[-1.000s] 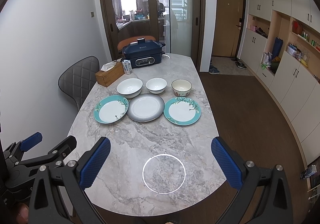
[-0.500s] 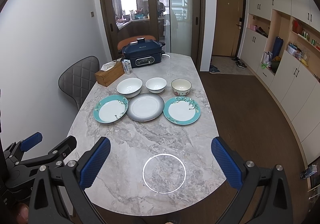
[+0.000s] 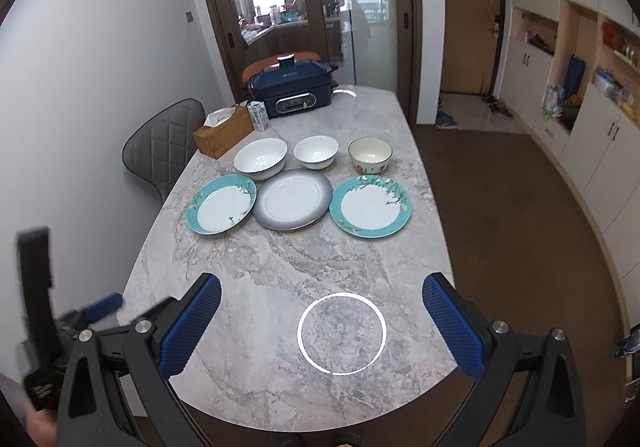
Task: Organize plates and bowls
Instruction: 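Move the left tool toward the rim of the grey-rimmed plate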
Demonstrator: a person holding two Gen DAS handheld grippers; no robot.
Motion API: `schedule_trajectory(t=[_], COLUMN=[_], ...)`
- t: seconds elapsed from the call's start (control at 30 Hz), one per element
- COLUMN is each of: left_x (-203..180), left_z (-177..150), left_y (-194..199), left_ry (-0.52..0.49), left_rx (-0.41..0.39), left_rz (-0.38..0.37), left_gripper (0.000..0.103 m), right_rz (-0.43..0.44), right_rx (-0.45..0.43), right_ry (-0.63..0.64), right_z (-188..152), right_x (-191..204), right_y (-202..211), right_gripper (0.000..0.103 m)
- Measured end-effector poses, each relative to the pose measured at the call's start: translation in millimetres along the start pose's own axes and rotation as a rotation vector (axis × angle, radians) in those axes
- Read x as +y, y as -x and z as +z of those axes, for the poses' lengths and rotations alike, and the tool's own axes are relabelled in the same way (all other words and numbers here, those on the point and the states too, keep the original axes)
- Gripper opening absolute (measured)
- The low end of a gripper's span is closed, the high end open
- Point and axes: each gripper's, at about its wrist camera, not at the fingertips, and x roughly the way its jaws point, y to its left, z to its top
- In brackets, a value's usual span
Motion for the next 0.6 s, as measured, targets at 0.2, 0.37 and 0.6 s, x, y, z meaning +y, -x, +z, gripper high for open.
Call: schedule_trajectory(t=[0.2,0.37,0.6], left_x=[30.6,37.0,45.5], left_z=[-18.5,2.9,79.5], left_y=[-97.0,-155.1,-229.0], left_ry=[0.201,0.16,0.174], left_rx=[0.158,0.148,0.187], left_rz=[-0.072,-0.072,-0.117], left_gripper=[0.101,0.101,0.101], right_rz=[0.153,0.297,0.344], right_rx=[0.084,0.206,0.257], right_ry=[-0.077,-0.148,-0.087], right_z=[13.0,33.2,78.1], right_x=[-53.9,-69.1,-43.5], right_y=[-77.1,-170.5,-265.9], right_gripper=[0.103,0.101,0.097])
